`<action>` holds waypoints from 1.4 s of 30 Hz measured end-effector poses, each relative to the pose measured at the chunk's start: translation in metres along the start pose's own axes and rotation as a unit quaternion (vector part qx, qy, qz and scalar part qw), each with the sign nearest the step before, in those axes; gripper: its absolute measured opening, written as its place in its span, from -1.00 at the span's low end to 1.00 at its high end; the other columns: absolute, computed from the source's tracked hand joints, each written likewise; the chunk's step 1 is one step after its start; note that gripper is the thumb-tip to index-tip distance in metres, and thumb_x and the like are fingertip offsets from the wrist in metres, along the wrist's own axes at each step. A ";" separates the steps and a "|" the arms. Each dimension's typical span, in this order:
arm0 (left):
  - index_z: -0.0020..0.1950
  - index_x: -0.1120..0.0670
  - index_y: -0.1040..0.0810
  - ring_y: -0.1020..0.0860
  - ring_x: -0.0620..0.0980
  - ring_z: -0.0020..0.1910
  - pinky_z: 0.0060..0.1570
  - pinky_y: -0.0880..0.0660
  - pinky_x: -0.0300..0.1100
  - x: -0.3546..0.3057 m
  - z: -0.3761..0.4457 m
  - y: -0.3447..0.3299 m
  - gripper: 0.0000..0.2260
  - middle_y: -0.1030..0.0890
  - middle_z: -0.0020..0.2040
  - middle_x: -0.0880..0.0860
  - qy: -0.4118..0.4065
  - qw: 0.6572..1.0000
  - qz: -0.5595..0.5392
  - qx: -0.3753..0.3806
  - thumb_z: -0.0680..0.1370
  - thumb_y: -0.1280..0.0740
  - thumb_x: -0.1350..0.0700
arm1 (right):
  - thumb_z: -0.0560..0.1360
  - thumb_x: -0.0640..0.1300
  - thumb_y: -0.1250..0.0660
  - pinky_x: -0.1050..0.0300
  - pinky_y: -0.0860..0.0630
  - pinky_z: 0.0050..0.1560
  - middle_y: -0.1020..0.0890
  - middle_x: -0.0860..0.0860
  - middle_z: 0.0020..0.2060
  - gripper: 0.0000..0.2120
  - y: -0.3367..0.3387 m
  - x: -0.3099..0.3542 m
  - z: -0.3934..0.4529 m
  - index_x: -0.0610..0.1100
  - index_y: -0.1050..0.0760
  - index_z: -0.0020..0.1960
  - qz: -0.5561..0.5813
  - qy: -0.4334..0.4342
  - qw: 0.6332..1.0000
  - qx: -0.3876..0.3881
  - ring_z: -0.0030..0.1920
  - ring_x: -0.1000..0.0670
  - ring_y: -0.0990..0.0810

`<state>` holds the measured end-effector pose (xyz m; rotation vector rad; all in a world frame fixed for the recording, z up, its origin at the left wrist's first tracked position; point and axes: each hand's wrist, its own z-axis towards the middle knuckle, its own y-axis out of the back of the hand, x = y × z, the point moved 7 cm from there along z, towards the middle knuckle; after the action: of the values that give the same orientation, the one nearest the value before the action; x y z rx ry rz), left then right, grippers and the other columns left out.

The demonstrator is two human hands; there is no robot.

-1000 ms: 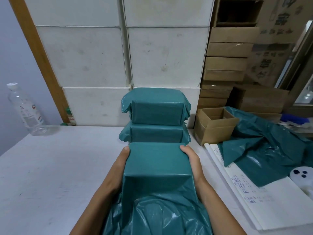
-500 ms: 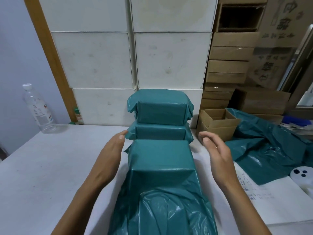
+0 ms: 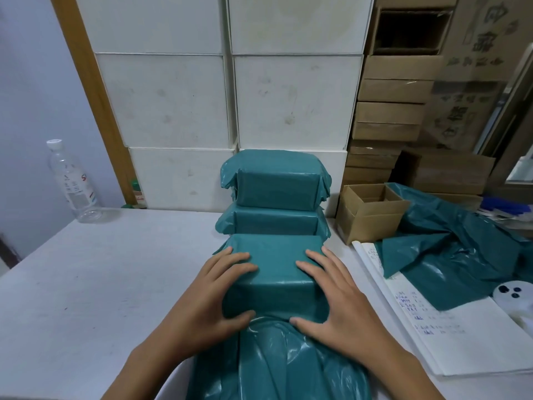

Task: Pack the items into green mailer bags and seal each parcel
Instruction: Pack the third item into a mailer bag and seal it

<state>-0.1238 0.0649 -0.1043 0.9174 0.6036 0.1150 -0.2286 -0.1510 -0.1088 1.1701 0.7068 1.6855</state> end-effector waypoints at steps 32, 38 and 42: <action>0.69 -0.14 -0.17 -0.10 -0.09 0.71 0.62 -0.21 -0.06 0.024 -0.009 -0.010 -0.09 -0.16 0.70 -0.24 0.023 0.993 -0.110 0.024 0.48 -0.59 0.19 | 0.55 -0.01 -0.54 0.23 -0.22 0.58 -0.10 0.12 0.71 -0.17 0.002 -0.036 -0.026 0.10 -0.18 0.68 0.007 0.104 0.995 -0.003 0.68 0.05 -0.19; 0.71 -0.18 -0.08 -0.16 -0.15 0.69 0.57 -0.33 -0.14 0.026 -0.016 -0.014 -0.05 -0.05 0.71 -0.29 0.073 0.980 -0.185 0.014 0.51 -0.61 0.13 | 0.50 0.20 -0.52 0.13 -0.13 0.63 -0.22 0.17 0.66 -0.21 0.016 -0.029 -0.009 0.16 -0.25 0.63 0.040 0.076 0.996 -0.035 0.69 0.05 -0.15; 0.70 -0.23 -0.13 -0.09 -0.14 0.70 0.56 -0.22 -0.27 0.035 -0.018 -0.011 -0.06 -0.11 0.70 -0.20 0.068 0.991 -0.113 0.002 0.48 -0.62 0.09 | 0.48 0.13 -0.57 0.27 -0.17 0.60 -0.05 0.27 0.70 -0.13 0.003 -0.039 -0.007 0.27 -0.15 0.64 0.057 0.051 0.997 0.025 0.68 0.20 -0.09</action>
<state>-0.1061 0.0828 -0.1366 0.8434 0.8305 -0.0279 -0.2314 -0.1873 -0.1241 1.1849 0.7621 1.8436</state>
